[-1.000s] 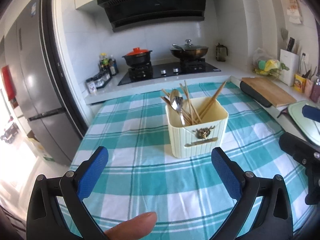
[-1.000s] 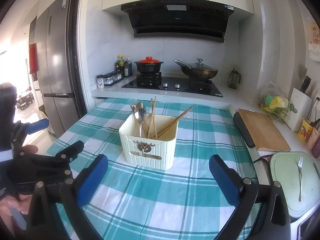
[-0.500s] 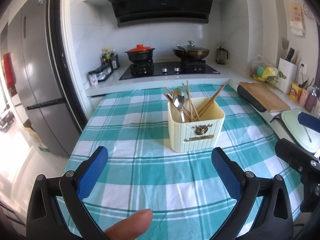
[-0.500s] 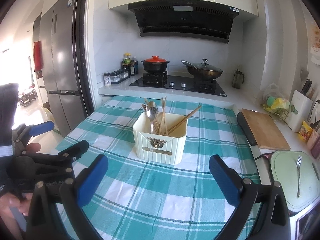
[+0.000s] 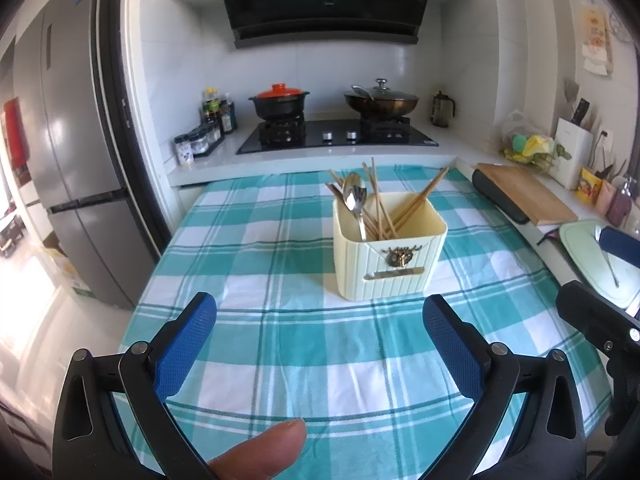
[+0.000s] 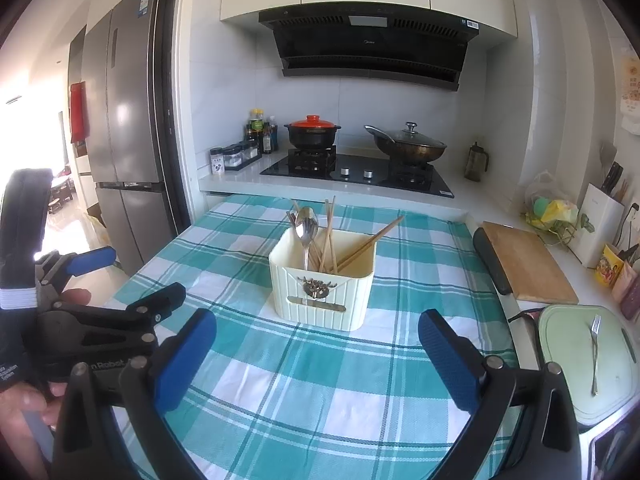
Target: Organize utensils
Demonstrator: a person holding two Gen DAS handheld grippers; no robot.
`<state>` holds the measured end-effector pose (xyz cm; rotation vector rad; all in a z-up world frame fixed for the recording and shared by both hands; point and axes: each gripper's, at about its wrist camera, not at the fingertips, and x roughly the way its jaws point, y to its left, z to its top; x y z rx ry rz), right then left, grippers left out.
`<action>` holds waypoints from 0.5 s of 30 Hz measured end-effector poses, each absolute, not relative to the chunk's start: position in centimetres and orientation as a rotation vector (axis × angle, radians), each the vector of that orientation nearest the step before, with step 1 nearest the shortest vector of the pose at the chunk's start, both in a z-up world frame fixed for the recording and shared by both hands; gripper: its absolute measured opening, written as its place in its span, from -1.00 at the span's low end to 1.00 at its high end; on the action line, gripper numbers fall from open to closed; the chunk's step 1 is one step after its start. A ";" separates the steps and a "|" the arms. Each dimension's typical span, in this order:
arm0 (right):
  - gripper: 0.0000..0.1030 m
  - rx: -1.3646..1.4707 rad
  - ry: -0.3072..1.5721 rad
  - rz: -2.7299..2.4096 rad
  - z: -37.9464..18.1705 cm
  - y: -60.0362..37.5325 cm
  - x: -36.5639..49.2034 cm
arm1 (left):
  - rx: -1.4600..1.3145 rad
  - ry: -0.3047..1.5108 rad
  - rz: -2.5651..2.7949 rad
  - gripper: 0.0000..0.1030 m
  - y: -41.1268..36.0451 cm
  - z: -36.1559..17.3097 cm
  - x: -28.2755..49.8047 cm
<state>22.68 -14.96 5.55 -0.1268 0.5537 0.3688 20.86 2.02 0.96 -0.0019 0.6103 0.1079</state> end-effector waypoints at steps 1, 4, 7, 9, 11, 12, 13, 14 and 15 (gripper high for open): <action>0.99 -0.129 0.552 0.369 5.6 -14.9 22.6 | -0.003 0.611 0.109 0.99 2.0 0.9 20.9; 0.99 -0.132 0.549 0.371 5.7 -14.8 22.5 | -0.001 0.614 0.115 0.99 2.1 0.9 20.9; 0.99 -0.131 0.551 0.372 5.7 -14.8 22.5 | -0.002 0.616 0.113 0.99 2.1 0.9 20.9; 0.99 -0.132 0.550 0.372 5.7 -14.7 22.4 | -0.004 0.617 0.111 0.99 2.1 0.9 20.9; 0.99 -0.132 0.549 0.371 5.7 -14.7 22.5 | -0.003 0.615 0.113 0.99 2.2 0.9 20.9; 0.99 -0.131 0.549 0.371 5.7 -14.7 22.5 | -0.003 0.614 0.114 0.99 2.2 0.9 20.9; 0.99 -0.131 0.549 0.371 5.7 -14.7 22.5 | -0.003 0.613 0.115 0.99 2.2 0.9 20.9; 0.99 -0.131 0.549 0.371 5.7 -14.7 22.5 | -0.001 0.612 0.118 0.99 2.2 1.0 20.8; 0.99 -0.131 0.549 0.370 5.7 -14.7 22.4 | 0.002 0.611 0.122 0.99 2.2 1.0 20.8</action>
